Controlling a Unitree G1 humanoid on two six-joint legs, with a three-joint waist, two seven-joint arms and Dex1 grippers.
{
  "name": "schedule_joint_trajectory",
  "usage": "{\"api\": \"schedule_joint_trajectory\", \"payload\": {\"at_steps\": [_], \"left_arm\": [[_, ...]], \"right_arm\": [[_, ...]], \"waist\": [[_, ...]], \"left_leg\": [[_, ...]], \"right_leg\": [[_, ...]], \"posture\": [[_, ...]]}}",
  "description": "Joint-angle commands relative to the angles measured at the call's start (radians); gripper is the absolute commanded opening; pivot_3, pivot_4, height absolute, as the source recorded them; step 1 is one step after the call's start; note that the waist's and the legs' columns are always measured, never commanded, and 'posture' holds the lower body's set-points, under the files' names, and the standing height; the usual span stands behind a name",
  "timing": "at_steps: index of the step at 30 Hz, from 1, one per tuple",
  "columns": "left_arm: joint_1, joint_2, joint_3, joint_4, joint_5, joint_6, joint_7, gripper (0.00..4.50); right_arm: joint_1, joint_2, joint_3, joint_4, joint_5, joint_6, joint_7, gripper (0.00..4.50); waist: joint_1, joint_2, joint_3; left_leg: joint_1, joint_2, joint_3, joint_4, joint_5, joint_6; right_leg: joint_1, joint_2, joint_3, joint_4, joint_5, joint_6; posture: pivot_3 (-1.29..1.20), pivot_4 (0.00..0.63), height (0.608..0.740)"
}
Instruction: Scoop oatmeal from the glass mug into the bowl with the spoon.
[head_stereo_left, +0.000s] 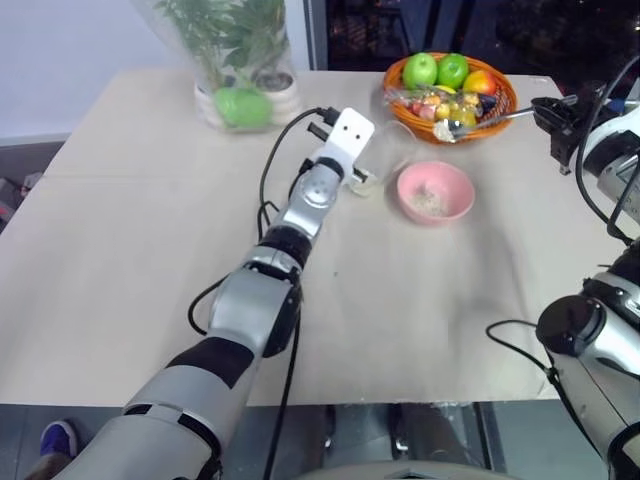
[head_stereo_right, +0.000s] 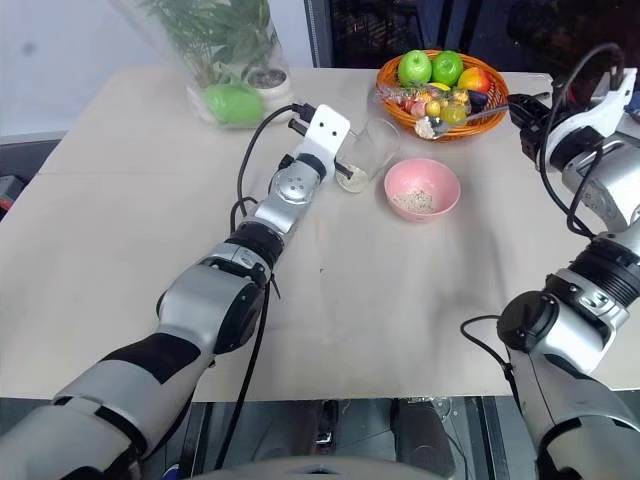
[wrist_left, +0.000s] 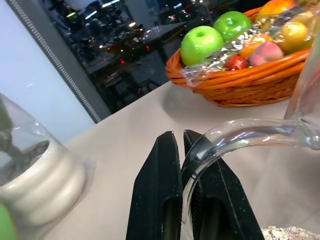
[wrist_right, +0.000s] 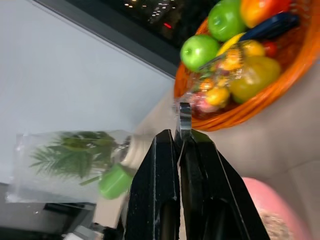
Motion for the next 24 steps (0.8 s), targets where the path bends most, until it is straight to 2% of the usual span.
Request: {"api": "schedule_joint_trajectory", "payload": {"at_steps": [1,9,15,19,21,24], "left_arm": [[-0.045,0.014,0.024,-0.022,-0.021,-0.007,0.01,0.06],[-0.038,0.034,0.056,-0.04,-0.054,0.004,0.011,0.06],[-0.039,0.042,0.097,-0.064,-0.094,0.025,0.002,0.06],[-0.019,0.044,0.125,-0.106,-0.131,0.044,-0.015,0.06],[-0.009,0.047,0.127,-0.125,-0.136,0.05,-0.021,0.06],[0.007,0.05,0.128,-0.148,-0.141,0.059,-0.022,0.06]], "right_arm": [[0.037,-0.047,0.06,-0.07,0.006,-0.015,0.042,0.0],[0.118,-0.11,0.287,-0.176,-0.148,-0.088,0.202,0.0],[0.197,-0.246,0.613,-0.386,-0.403,-0.214,0.449,0.0],[0.268,-0.371,0.844,-0.542,-0.657,-0.406,0.612,0.0],[0.293,-0.412,0.904,-0.589,-0.752,-0.508,0.684,0.0],[0.316,-0.426,0.924,-0.618,-0.849,-0.617,0.738,0.0]], "waist": [[0.0,0.0,0.0],[-0.001,0.0,0.0],[-0.001,0.0,0.0],[0.002,0.0,0.0],[0.002,0.0,0.0],[0.001,0.0,0.0]], "left_leg": [[0.0,0.0,0.0,0.0,0.0,0.0],[0.0,0.0,0.0,0.001,0.0,0.0],[0.0,0.0,0.0,0.001,0.0,0.0],[0.0,-0.001,-0.001,0.002,0.0,0.0],[0.0,-0.001,-0.001,0.003,0.0,0.0],[0.0,-0.002,-0.001,0.003,0.0,0.0]], "right_leg": [[0.0,0.0,0.0,0.0,0.0,0.0],[0.0,0.0,0.001,-0.001,0.0,0.0],[0.0,0.0,0.0,-0.001,0.0,0.0],[0.0,0.0,0.0,-0.001,0.0,0.0],[0.0,0.0,0.0,-0.002,0.0,0.0],[0.0,0.0,0.0,-0.002,0.0,0.0]], "posture": [[0.0,0.15,0.74],[0.0,0.15,0.74],[0.0,0.15,0.74],[0.0,0.15,0.74],[0.0,0.15,0.74],[0.0,0.15,0.74]]}}
